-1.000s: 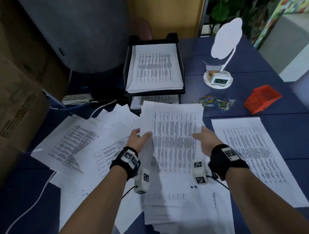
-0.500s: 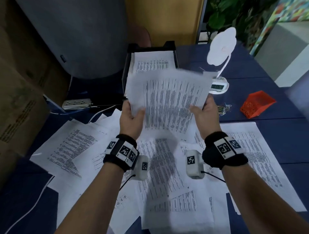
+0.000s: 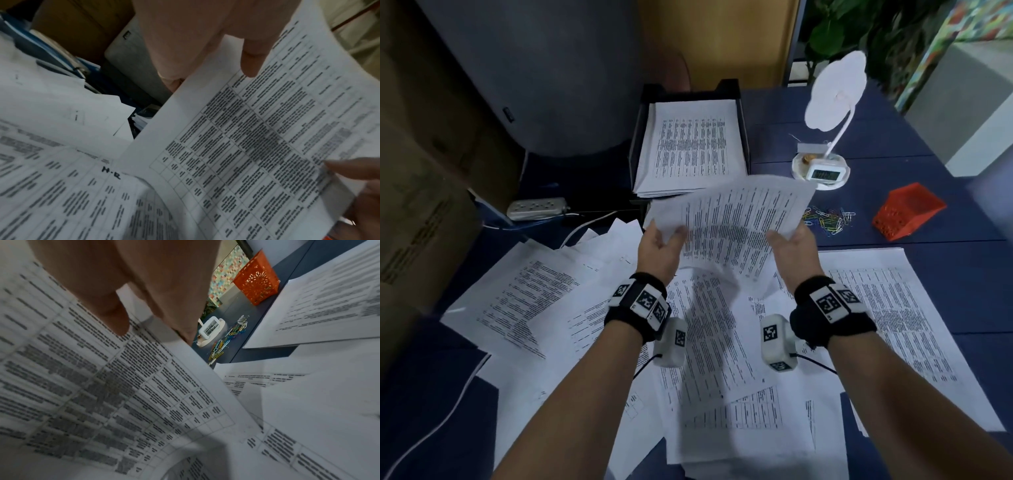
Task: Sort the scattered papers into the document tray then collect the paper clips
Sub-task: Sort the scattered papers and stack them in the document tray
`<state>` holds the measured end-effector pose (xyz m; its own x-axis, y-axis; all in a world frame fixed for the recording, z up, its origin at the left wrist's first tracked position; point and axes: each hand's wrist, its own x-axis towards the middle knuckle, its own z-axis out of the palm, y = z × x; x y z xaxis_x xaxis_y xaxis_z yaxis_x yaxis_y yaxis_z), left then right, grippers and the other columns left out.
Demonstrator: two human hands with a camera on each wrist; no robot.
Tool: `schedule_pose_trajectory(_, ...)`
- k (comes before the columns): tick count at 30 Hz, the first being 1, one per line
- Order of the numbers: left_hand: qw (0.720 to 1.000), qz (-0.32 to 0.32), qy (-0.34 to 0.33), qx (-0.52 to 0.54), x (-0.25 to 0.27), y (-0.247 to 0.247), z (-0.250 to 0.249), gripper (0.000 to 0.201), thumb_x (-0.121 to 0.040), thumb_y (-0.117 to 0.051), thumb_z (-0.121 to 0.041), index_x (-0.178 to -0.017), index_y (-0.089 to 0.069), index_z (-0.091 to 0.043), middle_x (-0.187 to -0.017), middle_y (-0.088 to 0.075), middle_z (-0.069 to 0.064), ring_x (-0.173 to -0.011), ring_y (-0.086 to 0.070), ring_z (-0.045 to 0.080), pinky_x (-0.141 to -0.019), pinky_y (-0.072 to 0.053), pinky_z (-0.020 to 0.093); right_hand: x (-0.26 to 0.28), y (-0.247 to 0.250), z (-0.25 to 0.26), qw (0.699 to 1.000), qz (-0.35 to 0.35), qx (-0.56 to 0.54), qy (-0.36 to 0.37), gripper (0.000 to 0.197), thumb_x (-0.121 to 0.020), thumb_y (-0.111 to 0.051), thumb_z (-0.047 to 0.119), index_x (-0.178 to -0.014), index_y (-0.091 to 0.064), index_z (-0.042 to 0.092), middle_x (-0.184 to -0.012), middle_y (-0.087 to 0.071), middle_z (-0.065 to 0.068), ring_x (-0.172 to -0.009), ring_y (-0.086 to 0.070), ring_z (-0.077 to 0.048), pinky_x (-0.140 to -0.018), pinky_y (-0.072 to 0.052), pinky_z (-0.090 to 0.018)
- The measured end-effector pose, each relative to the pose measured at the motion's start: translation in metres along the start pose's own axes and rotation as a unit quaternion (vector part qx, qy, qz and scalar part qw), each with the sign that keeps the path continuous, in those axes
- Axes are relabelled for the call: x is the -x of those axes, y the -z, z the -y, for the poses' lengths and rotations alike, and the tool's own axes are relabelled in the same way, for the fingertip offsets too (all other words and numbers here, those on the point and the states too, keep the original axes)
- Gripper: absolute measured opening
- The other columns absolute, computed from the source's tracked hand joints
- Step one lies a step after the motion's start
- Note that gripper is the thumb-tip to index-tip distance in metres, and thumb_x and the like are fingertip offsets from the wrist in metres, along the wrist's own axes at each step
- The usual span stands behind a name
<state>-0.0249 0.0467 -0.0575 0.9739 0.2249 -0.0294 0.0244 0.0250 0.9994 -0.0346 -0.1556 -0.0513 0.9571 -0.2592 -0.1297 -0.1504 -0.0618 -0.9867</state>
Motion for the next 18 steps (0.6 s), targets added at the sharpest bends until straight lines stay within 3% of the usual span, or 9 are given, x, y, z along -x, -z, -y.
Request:
schedule_pose_trajectory(3, 0.999, -0.001, -0.036, -0.016, -0.004, 0.008, 0.000, 0.034, -0.089, -0.063, -0.013, -0.123, -0.055, -0.015, -0.116, -0.065, 0.007, -0.105, -0.063, 0.017, -0.090, -0.053, 0.031, -0.003, 0.000, 0.005, 0.999, -0.023, 0.002, 0.045, 0.025, -0.092, -0.057, 0.007, -0.115, -0.053, 0.016, -0.111, -0.066, 0.003, -0.102, -0.063, -0.012, -0.092, -0.049, -0.030)
schedule_pose_trajectory(6, 0.996, -0.001, -0.026, -0.080, -0.007, 0.022, 0.006, 0.027, -0.083, -0.069, -0.020, -0.107, -0.059, -0.026, -0.108, -0.067, 0.001, -0.101, -0.064, 0.019, -0.090, -0.053, 0.041, -0.011, -0.002, 0.000, 0.997, -0.017, 0.041, 0.056, 0.022, -0.089, -0.059, 0.007, -0.110, -0.055, 0.011, -0.107, -0.067, -0.003, -0.098, -0.064, -0.017, -0.090, -0.051, -0.033)
schedule_pose_trajectory(9, 0.985, 0.004, 0.004, -0.175, -0.001, 0.035, 0.021, 0.022, -0.084, -0.068, -0.028, -0.102, -0.060, -0.018, -0.099, -0.068, 0.001, -0.092, -0.065, 0.021, -0.085, -0.054, 0.046, -0.011, -0.006, -0.015, 0.998, 0.004, 0.057, 0.037, 0.017, -0.090, -0.054, 0.001, -0.106, -0.056, 0.008, -0.096, -0.067, -0.002, -0.082, -0.062, -0.016, -0.075, -0.052, -0.030)
schedule_pose_trajectory(11, 0.983, 0.010, 0.049, -0.177, 0.007, 0.044, 0.030, 0.039, -0.084, -0.061, -0.045, -0.092, -0.058, -0.008, -0.088, -0.064, 0.006, -0.082, -0.061, 0.022, -0.078, -0.055, 0.049, -0.007, -0.007, -0.025, 0.998, 0.003, 0.063, 0.029, 0.021, -0.091, -0.051, -0.001, -0.104, -0.056, 0.014, -0.092, -0.066, 0.004, -0.078, -0.062, -0.011, -0.071, -0.050, -0.025)
schedule_pose_trajectory(13, 0.978, 0.052, 0.128, -0.158, 0.016, 0.051, 0.037, 0.035, -0.092, -0.052, -0.044, -0.090, -0.056, -0.009, -0.090, -0.062, 0.009, -0.080, -0.059, 0.022, -0.068, -0.055, 0.040, -0.007, -0.003, -0.034, 0.997, -0.010, 0.071, 0.015, 0.023, -0.092, -0.050, -0.001, -0.107, -0.057, 0.016, -0.096, -0.066, 0.001, -0.077, -0.060, -0.010, -0.072, -0.050, -0.027)
schedule_pose_trajectory(15, 0.931, 0.155, 0.182, -0.275, 0.028, 0.059, 0.044, 0.026, -0.094, -0.052, -0.040, -0.097, -0.057, -0.015, -0.098, -0.063, 0.005, -0.081, -0.060, 0.018, -0.067, -0.049, 0.028, -0.010, 0.005, -0.040, 0.996, -0.020, 0.090, -0.004, 0.023, -0.093, -0.049, 0.001, -0.110, -0.056, 0.014, -0.099, -0.064, -0.002, -0.075, -0.059, -0.013, -0.073, -0.050, -0.031)
schedule_pose_trajectory(17, 0.819, 0.285, 0.191, -0.460, 0.041, 0.066, 0.051, 0.029, -0.088, -0.059, -0.046, -0.097, -0.058, -0.019, -0.095, -0.062, -0.003, -0.083, -0.058, 0.013, -0.068, -0.045, 0.025, -0.014, 0.014, -0.045, 0.992, -0.020, 0.126, -0.022, 0.022, -0.093, -0.047, 0.002, -0.110, -0.056, 0.012, -0.098, -0.063, -0.006, -0.079, -0.058, -0.019, -0.074, -0.050, -0.031)
schedule_pose_trajectory(18, 0.770, 0.320, 0.197, -0.516, 0.046, 0.067, 0.055, 0.029, -0.084, -0.064, -0.047, -0.093, -0.060, -0.019, -0.091, -0.063, -0.005, -0.082, -0.059, 0.012, -0.069, -0.046, 0.025, -0.016, 0.018, -0.046, 0.989, -0.015, 0.146, -0.024, 0.021, -0.093, -0.046, 0.001, -0.107, -0.057, 0.011, -0.096, -0.061, -0.007, -0.078, -0.056, -0.021, -0.070, -0.049, -0.029)
